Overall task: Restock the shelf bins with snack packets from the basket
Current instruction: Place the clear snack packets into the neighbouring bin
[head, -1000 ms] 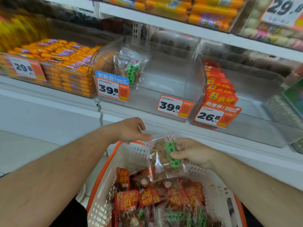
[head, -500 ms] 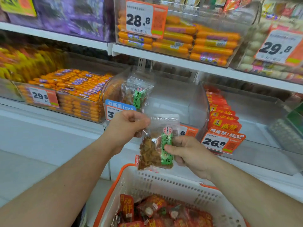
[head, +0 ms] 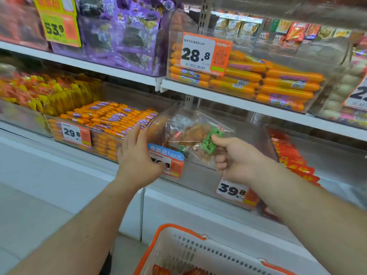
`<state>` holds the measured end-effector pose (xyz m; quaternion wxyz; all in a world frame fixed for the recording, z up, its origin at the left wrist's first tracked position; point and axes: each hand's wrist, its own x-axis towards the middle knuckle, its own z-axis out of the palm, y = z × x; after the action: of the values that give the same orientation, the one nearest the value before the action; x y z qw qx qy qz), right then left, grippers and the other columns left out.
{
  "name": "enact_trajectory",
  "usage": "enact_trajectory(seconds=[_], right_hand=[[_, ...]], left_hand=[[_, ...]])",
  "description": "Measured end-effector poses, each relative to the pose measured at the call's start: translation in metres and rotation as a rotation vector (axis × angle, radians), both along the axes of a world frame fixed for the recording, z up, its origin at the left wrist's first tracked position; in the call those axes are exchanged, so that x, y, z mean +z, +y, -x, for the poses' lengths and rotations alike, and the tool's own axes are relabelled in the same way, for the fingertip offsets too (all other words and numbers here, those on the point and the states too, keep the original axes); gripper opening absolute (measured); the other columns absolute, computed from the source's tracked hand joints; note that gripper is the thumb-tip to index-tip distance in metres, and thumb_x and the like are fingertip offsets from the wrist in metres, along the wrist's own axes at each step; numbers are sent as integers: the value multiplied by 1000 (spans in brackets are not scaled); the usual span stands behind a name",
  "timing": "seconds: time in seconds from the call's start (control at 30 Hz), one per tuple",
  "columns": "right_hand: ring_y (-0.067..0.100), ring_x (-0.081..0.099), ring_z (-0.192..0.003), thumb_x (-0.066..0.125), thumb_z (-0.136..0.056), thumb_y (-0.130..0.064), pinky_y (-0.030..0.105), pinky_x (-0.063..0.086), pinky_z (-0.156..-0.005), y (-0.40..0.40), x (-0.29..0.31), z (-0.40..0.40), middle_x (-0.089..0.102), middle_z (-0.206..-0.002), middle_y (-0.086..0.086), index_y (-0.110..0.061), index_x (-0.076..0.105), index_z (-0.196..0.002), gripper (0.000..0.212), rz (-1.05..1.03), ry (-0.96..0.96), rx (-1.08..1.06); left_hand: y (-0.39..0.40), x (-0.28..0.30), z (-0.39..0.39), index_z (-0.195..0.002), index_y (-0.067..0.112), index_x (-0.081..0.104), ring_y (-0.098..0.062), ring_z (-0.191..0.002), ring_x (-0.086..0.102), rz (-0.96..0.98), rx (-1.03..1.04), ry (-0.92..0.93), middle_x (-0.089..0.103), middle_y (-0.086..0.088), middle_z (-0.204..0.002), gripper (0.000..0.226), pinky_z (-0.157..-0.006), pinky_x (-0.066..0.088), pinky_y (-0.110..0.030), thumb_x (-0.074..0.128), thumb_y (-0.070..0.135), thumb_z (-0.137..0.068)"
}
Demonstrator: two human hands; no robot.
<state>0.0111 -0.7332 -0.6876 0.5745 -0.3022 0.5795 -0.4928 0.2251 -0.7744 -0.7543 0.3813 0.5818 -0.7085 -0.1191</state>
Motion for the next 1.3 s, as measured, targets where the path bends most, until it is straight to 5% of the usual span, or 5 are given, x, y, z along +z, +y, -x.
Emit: enact_trajectory(seconds=[0.2,0.4,0.83,1.07,1.3], right_hand=[[11,34,-51,71,-90,-23,24,30,-46,-66,-12,-11,59,-80,0,-18,65,-102,14,133,468,-81],[12,46,-53,71,-90,-23,24,37,-51,-97,-32,-27,58,-64,0,-21,60,-79,16,57,715,91],[15,71,-67,79,-82,-28,31,58,-64,-132,-68,-25,74,-88,6,-10,65,-109,35,-39,789,51],[14,68,-69,81,-80,-23,27,52,-54,-126,-63,-23,73,-97,7,-10,66,-106,33,-91,726,73],[20,66,-69,72,-83,-28,26,48,-60,-91,-32,-21,68,-71,4,-10,66,-81,19,45,1095,-51]], left_hand=[[-14,-17,8,-156,20,6,-15,-148,7,-14,-36,-36,5,3,-162,126,-117,9,-52,83,56,-62],[-15,-21,15,-155,24,4,-13,-147,7,7,5,-30,2,6,-161,127,-114,14,-54,84,54,-61],[-19,-30,20,-153,23,8,-13,-144,1,38,31,-49,-1,2,-160,123,-114,18,-54,86,50,-62],[-17,-25,20,-153,24,4,-17,-148,-3,-13,32,-86,-7,3,-161,124,-115,11,-51,84,52,-62],[4,-14,37,-123,20,40,-28,-125,33,499,-44,87,30,-4,-133,74,-99,34,-42,70,38,-59]])
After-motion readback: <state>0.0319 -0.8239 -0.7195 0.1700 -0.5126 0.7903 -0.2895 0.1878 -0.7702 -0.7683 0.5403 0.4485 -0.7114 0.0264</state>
